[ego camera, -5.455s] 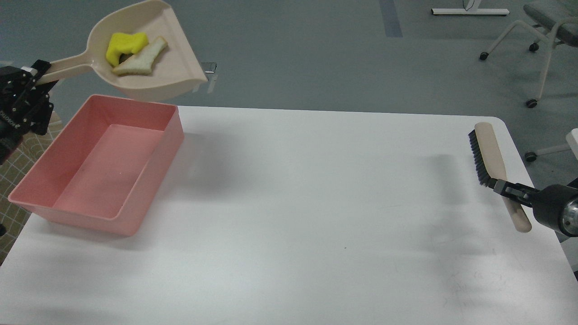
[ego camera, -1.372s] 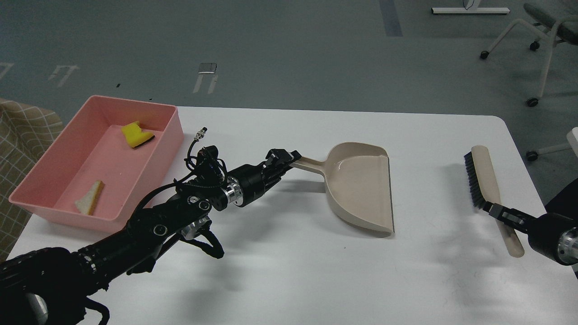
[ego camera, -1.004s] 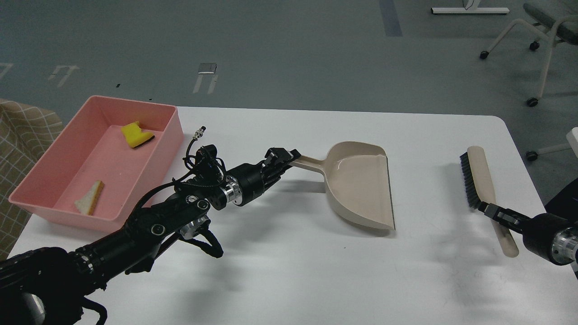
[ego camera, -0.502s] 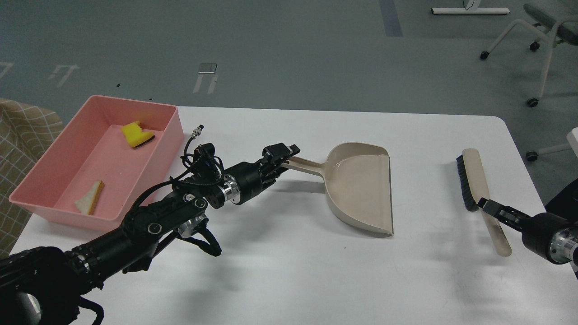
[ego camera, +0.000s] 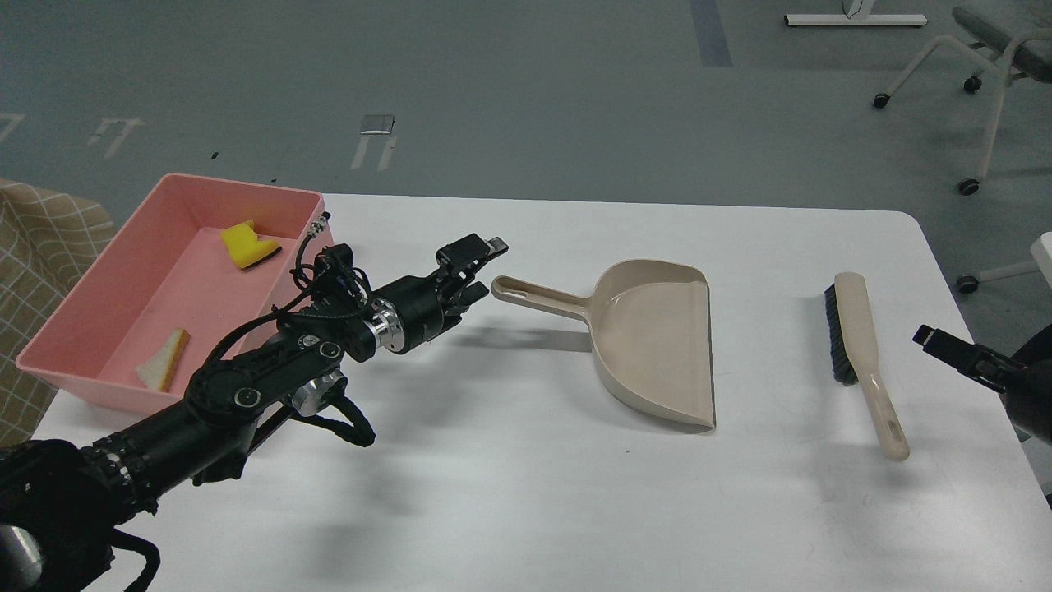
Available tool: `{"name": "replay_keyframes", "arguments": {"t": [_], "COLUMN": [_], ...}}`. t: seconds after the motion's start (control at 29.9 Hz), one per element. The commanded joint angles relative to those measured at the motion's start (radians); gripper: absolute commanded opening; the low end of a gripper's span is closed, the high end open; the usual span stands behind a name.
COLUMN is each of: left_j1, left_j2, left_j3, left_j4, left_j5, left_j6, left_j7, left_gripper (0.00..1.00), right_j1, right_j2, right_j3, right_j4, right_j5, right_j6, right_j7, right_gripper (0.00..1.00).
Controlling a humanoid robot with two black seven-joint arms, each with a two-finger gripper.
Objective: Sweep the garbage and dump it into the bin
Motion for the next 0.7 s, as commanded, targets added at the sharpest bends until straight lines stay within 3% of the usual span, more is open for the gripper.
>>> {"name": "replay_keyframes", "arguments": {"t": [0.0, 0.17, 0.33, 0.47, 0.67], "left_j1": [-0.024, -0.090, -0.147, -0.156, -0.150], "left_j2": [0.024, 0.042, 0.053, 0.086, 0.117], "left_j3": [-0.001, 0.000, -0.018, -0.136, -0.294], "left_j4": [0.000, 0.011, 0.026, 0.026, 0.026], "left_j5": [-0.045, -0.083, -0.094, -0.161, -0.350], "left_j6": [0.000, 0.002, 0.007, 0.002, -0.006], "left_j7": [0.000, 0.000, -0.003, -0.007, -0.013], "left_gripper": [0.88, 0.92, 0.98, 0.98, 0.98], "right_j1": [-0.006, 0.002, 0.052, 0.135, 0.157], "right_j2": [-0.016, 0.010, 0.136, 0.292, 0.359], "right_j3": [0.079, 0.250, 0.381, 0.413, 0.427], "right_j4": [0.000, 0.000, -0.006, -0.040, -0.037], "right_j5": [0.006, 0.122, 0.228, 0.259, 0.264], "right_j6": [-0.003, -0.005, -0.015, -0.020, -0.061], "right_j7": [-0.002, -0.011, -0.009, -0.009, -0.005], "right_gripper": [0.96, 1.00, 1.00, 1.00, 1.00]}}
